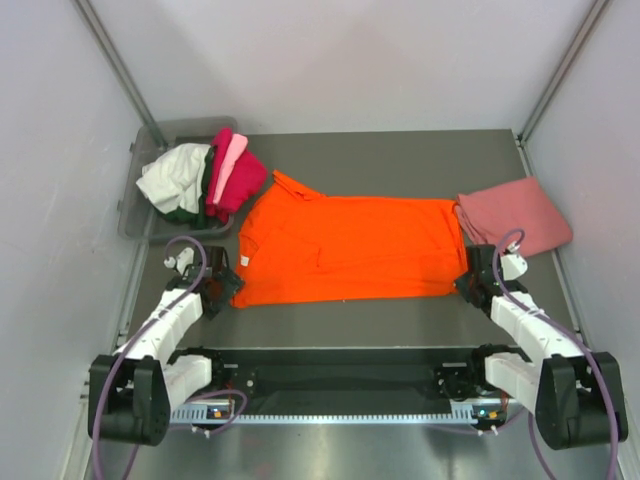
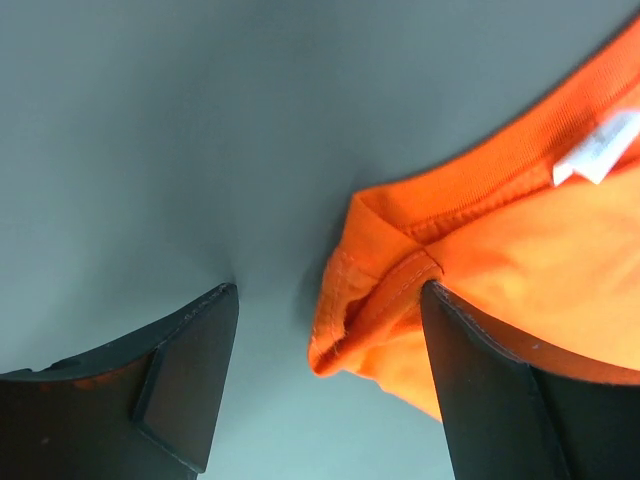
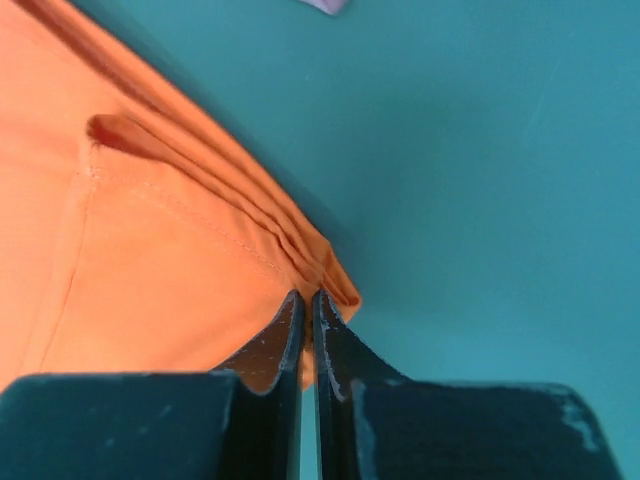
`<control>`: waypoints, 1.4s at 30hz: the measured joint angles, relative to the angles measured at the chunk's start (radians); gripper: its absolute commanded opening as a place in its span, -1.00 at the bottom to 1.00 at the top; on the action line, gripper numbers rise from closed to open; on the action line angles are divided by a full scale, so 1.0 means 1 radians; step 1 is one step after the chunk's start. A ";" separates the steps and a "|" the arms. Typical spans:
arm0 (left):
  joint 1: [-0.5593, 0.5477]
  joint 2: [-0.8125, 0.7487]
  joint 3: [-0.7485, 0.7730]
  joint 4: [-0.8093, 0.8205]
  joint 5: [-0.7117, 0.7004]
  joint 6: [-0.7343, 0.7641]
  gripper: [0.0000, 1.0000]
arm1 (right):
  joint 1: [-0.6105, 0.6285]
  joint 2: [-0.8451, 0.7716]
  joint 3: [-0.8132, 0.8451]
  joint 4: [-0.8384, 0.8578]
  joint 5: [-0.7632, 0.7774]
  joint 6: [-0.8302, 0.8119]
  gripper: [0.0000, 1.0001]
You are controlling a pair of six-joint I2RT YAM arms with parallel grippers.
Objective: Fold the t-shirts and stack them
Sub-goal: Fold the tshirt
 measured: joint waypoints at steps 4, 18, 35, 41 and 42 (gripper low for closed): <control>0.000 0.031 0.017 -0.010 -0.037 -0.031 0.55 | -0.002 -0.023 0.015 -0.080 0.004 0.037 -1.00; 0.000 0.076 0.040 -0.008 -0.029 -0.013 0.53 | -0.003 -0.303 0.020 -0.305 0.080 0.057 0.72; 0.002 0.043 0.017 0.014 0.081 -0.043 -1.00 | -0.003 -0.098 0.166 -0.260 0.109 -0.045 0.69; 0.002 -0.117 0.019 -0.138 0.027 -0.084 -1.00 | -0.003 -0.060 0.221 -0.257 0.125 -0.048 0.68; 0.002 -0.136 0.020 -0.158 0.021 -0.088 -0.95 | -0.003 -0.054 0.226 -0.257 0.126 -0.049 0.68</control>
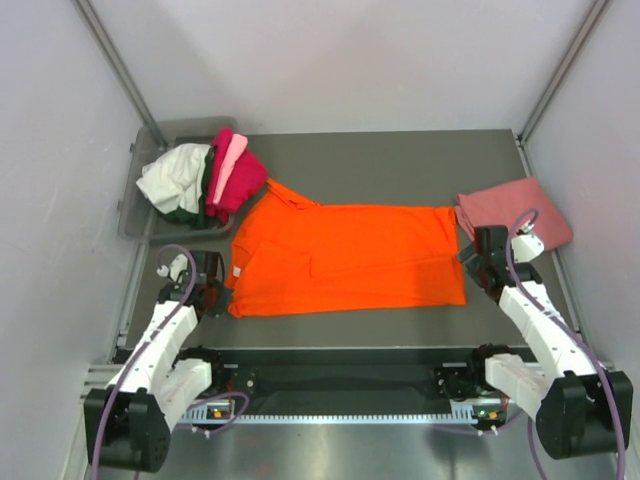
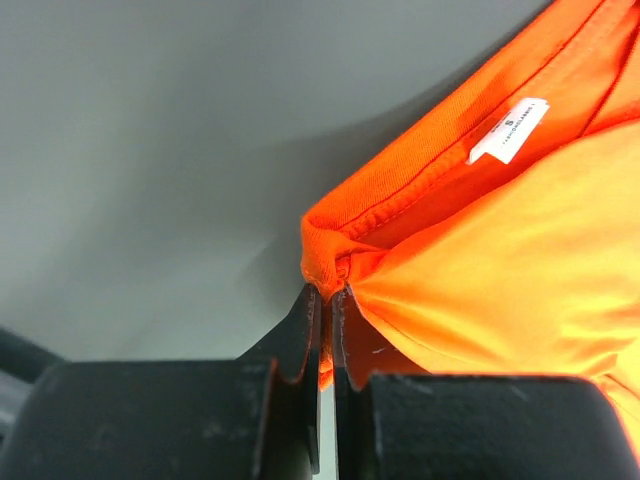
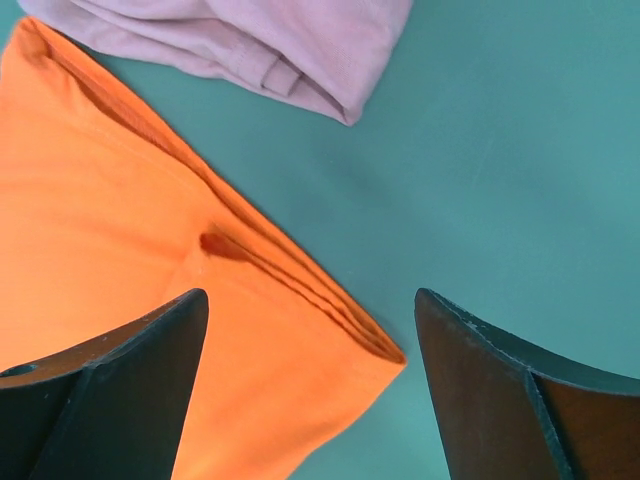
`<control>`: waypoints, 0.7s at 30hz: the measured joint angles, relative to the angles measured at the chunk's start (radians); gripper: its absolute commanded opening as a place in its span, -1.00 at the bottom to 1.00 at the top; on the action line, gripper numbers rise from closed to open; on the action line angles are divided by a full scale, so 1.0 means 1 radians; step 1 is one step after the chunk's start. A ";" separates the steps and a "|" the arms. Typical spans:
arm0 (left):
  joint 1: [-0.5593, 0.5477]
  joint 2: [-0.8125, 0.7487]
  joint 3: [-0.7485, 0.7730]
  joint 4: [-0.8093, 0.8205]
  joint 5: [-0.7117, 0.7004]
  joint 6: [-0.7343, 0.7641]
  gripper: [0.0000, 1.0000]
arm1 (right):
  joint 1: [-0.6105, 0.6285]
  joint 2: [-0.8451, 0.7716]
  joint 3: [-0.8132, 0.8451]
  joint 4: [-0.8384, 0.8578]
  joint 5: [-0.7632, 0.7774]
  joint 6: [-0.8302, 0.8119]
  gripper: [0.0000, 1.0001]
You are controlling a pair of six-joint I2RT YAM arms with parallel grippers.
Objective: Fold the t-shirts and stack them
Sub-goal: Fold the tshirt
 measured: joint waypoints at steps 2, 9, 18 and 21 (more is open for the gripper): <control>0.000 -0.021 0.000 -0.023 -0.005 -0.005 -0.27 | 0.000 0.014 0.010 0.005 0.000 -0.009 0.68; 0.000 0.000 0.048 -0.080 0.002 0.003 0.81 | 0.000 0.121 0.086 0.092 -0.065 -0.152 0.73; 0.000 0.045 0.365 -0.130 -0.003 0.140 0.97 | 0.002 0.303 0.265 0.160 -0.134 -0.324 0.87; 0.000 0.112 0.433 -0.116 0.028 0.216 0.97 | 0.001 0.342 0.306 0.178 -0.152 -0.367 0.96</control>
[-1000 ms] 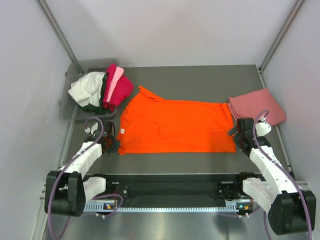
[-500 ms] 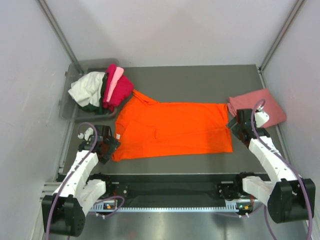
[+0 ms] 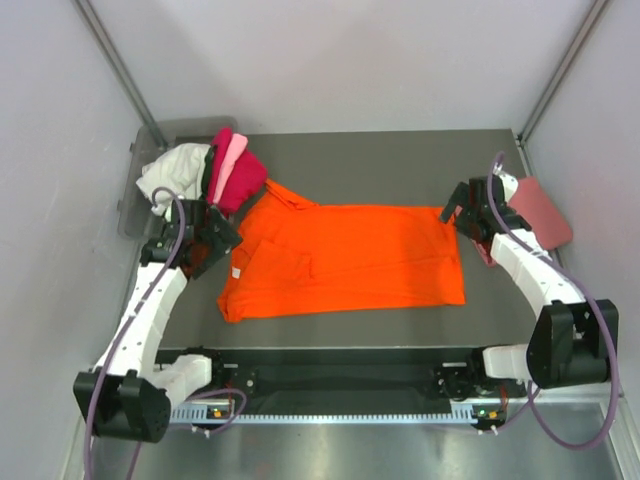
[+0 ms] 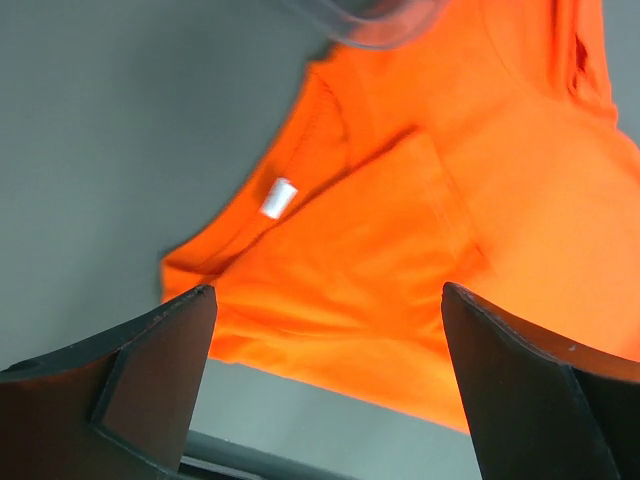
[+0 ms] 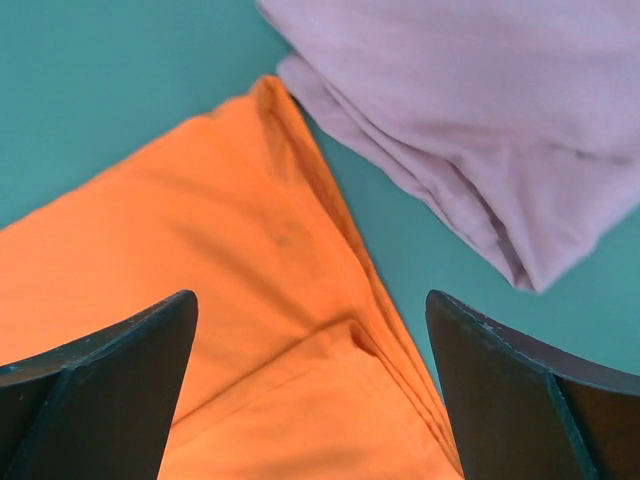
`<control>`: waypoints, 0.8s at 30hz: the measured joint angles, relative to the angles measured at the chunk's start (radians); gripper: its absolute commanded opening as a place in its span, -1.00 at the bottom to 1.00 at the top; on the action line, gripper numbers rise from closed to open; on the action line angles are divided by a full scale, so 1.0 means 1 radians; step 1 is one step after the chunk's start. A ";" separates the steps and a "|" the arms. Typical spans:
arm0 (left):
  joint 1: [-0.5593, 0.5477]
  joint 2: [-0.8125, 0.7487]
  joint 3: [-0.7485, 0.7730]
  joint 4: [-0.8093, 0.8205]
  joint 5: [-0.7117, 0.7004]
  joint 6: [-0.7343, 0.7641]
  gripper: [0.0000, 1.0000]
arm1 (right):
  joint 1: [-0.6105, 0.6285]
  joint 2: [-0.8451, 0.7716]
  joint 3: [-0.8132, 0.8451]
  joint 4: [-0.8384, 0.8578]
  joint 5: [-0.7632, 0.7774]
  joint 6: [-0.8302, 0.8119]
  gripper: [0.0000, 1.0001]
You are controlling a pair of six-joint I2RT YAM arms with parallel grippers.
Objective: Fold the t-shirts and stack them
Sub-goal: Fold the tshirt
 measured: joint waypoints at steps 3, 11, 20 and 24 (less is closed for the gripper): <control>0.000 0.080 0.056 0.019 0.085 0.075 0.97 | 0.000 0.024 0.026 0.029 -0.041 -0.051 0.90; -0.007 0.222 0.188 0.143 0.231 0.148 0.94 | 0.000 0.200 0.206 0.032 -0.130 -0.147 0.59; -0.081 0.478 0.332 0.229 0.275 0.184 0.97 | 0.000 0.382 0.361 0.023 -0.123 -0.205 0.43; -0.093 0.530 0.373 0.257 0.275 0.187 0.96 | 0.000 0.470 0.423 0.024 -0.116 -0.217 0.30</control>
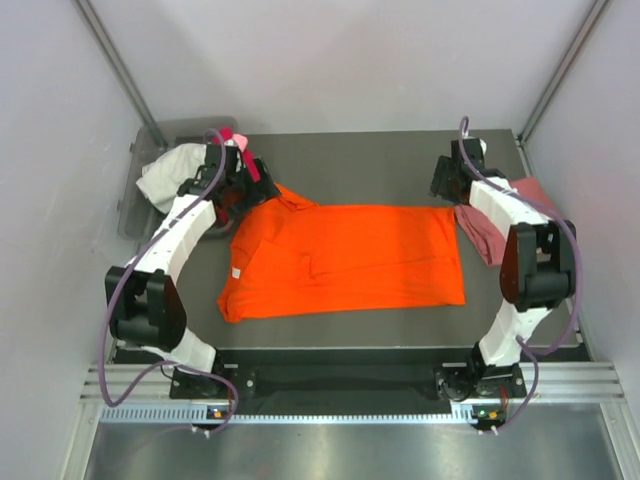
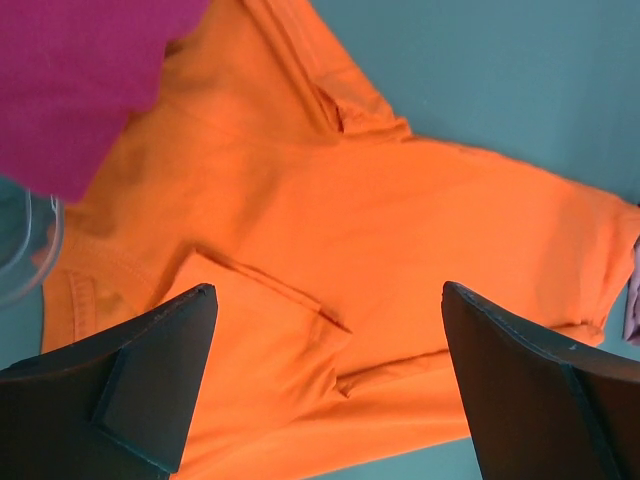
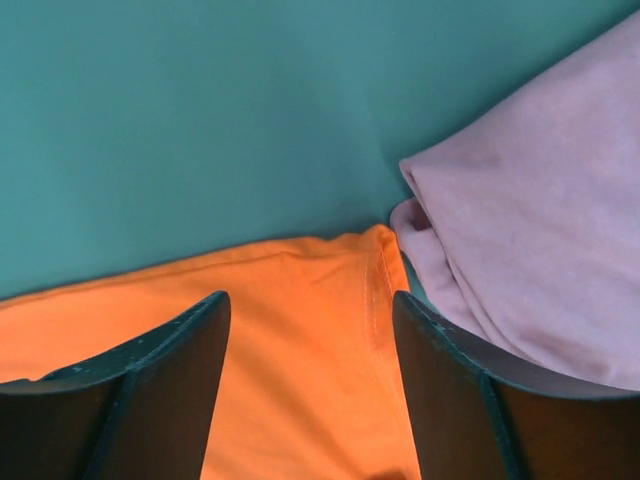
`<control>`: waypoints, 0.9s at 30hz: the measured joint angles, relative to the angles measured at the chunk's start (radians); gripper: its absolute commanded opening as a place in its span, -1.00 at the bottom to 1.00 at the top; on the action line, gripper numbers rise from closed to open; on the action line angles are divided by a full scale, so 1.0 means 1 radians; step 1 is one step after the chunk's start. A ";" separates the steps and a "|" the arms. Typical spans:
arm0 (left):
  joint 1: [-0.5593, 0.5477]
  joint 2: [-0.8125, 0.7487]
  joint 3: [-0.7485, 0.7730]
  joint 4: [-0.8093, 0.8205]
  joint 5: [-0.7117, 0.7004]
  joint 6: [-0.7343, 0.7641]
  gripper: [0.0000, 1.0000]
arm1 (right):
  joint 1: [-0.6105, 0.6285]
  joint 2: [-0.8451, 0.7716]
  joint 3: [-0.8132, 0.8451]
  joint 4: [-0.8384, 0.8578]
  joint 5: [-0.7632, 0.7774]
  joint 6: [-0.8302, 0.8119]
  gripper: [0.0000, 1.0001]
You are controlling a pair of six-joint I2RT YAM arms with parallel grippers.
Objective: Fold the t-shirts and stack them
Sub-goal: Fold the tshirt
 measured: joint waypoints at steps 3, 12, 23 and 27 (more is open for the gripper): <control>0.000 0.033 0.039 0.018 -0.003 -0.001 0.95 | 0.000 0.053 0.028 -0.002 0.000 -0.006 0.29; 0.000 0.141 0.109 0.064 -0.019 -0.002 0.90 | -0.006 0.146 0.078 -0.019 0.014 -0.001 0.22; 0.000 0.201 0.121 0.072 -0.036 -0.001 0.89 | -0.066 0.218 0.057 -0.009 -0.022 0.047 -0.20; -0.002 0.256 0.177 0.077 -0.058 0.003 0.86 | -0.066 0.230 0.057 0.002 -0.037 0.055 -0.19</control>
